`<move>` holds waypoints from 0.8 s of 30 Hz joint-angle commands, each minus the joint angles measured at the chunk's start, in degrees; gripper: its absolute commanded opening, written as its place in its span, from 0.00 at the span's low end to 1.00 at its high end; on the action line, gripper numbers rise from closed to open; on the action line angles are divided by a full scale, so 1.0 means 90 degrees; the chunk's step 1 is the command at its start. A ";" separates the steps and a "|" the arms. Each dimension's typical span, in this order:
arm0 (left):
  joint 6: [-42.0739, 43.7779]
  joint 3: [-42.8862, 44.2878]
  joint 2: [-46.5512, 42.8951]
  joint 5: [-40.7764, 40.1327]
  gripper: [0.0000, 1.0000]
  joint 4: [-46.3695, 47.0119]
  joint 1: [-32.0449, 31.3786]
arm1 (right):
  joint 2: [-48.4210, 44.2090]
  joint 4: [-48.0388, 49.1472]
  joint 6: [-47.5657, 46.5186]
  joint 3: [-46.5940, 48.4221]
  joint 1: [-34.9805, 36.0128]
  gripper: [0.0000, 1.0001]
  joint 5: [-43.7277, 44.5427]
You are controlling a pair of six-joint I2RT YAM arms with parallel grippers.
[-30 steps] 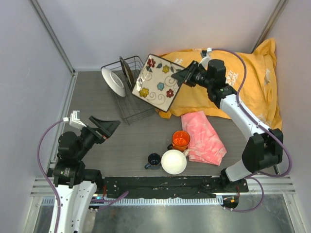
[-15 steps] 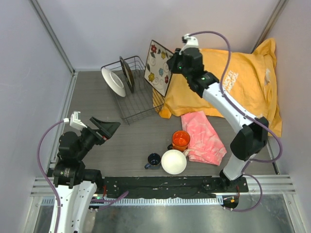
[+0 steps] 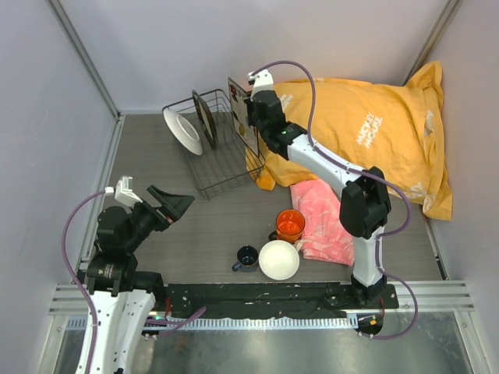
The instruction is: Load the mixed dishes into the dish rack
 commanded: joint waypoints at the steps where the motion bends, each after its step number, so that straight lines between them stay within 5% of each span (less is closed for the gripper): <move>1: 0.0141 0.0049 0.0199 0.0075 1.00 0.0416 0.0008 | -0.0235 0.2265 -0.0638 0.0711 0.0134 0.01 0.0815; 11: 0.0200 -0.0019 0.0492 0.0162 1.00 0.0680 0.0008 | -0.0079 0.3564 -0.1810 0.0818 0.0808 0.01 0.1391; 24: 0.0268 -0.0048 0.0736 0.0231 1.00 0.0875 -0.0001 | 0.1024 0.3799 -0.1801 0.1863 0.0848 0.01 0.1147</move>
